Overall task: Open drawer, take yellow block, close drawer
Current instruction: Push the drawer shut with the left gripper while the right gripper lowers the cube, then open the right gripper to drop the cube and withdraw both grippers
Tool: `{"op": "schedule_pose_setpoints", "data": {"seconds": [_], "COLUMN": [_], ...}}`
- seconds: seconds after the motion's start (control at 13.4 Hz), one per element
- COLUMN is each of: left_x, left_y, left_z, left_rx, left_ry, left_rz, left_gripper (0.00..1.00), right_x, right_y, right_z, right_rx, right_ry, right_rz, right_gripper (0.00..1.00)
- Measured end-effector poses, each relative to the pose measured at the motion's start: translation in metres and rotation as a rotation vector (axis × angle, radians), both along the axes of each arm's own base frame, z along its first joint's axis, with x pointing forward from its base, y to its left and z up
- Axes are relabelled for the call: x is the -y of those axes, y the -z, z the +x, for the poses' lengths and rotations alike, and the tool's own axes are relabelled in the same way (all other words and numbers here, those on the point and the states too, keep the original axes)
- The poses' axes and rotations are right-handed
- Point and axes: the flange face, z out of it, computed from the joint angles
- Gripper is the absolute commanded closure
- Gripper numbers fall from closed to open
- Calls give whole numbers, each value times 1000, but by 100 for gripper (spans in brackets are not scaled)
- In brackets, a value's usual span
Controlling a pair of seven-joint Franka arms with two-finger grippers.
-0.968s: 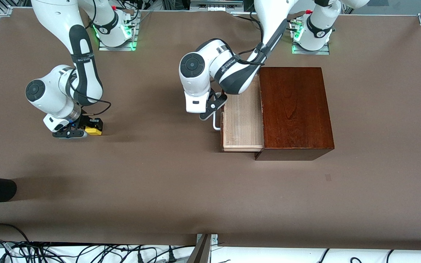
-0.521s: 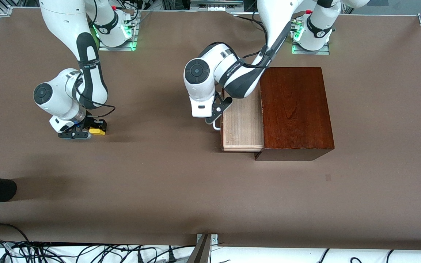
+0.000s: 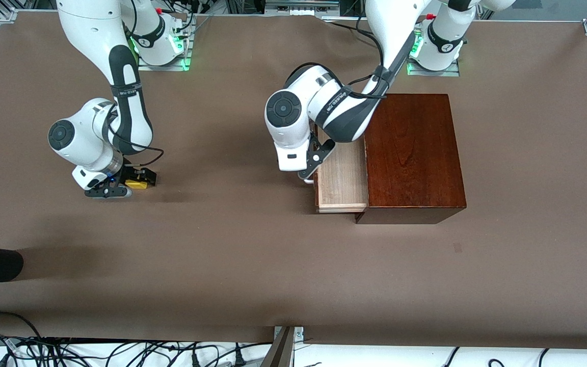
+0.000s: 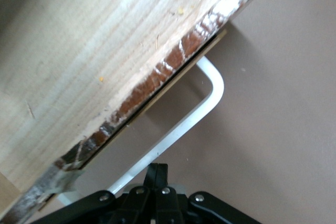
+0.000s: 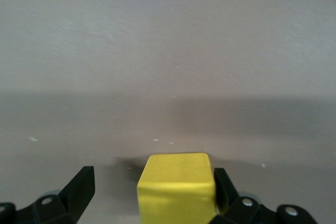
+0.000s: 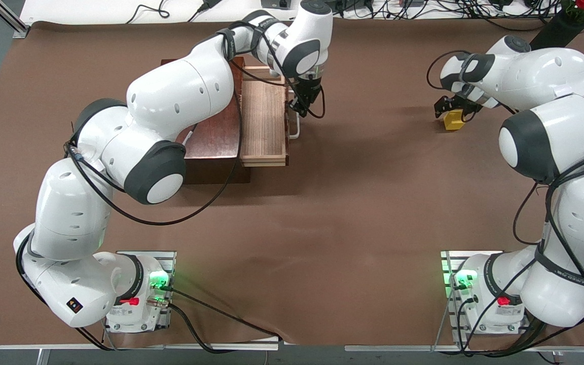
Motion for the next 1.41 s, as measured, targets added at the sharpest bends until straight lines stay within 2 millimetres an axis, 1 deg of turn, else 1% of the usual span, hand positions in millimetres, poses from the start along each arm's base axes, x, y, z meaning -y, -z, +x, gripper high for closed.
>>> {"op": "schedule_pose_setpoints", "data": {"seconds": [0.15, 0.3, 0.45, 0.52, 0.67, 0.82, 0.97, 1.04, 1.19, 1.41], "left_x": [-14, -31, -42, -44, -48, -48, -49, -50, -55, -73], "left_y": [-14, -26, -27, -28, -28, -29, -28, -28, -29, -29], "left_z": [7, 17, 20, 20, 21, 21, 21, 22, 24, 31], "left_rx": [-3, -12, -26, -29, -32, -33, -35, -36, -50, -88], "left_ry": [14, 31, 49, 56, 53, 55, 63, 74, 100, 139], "left_rz": [19, 25, 23, 19, 19, 17, 16, 14, 10, 1], "left_gripper": [100, 100, 100, 100, 100, 100, 100, 100, 100, 100], "right_x": [3, 12, 18, 17, 9, -1, -14, -20, -28, -33], "right_y": [-19, -45, -68, -79, -102, -130, -157, -168, -183, -195], "right_z": [15, 30, 44, 50, 63, 76, 86, 88, 92, 95], "right_rx": [-32, -58, -70, -73, -74, -81, -102, -110, -116, -125], "right_ry": [-34, -68, -98, -115, -154, -179, -184, -183, -184, -180], "right_rz": [10, 2, -12, -18, -26, -31, -35, -38, -44, -52], "right_gripper": [0, 0, 0, 0, 0, 0, 0, 0, 0, 0]}}
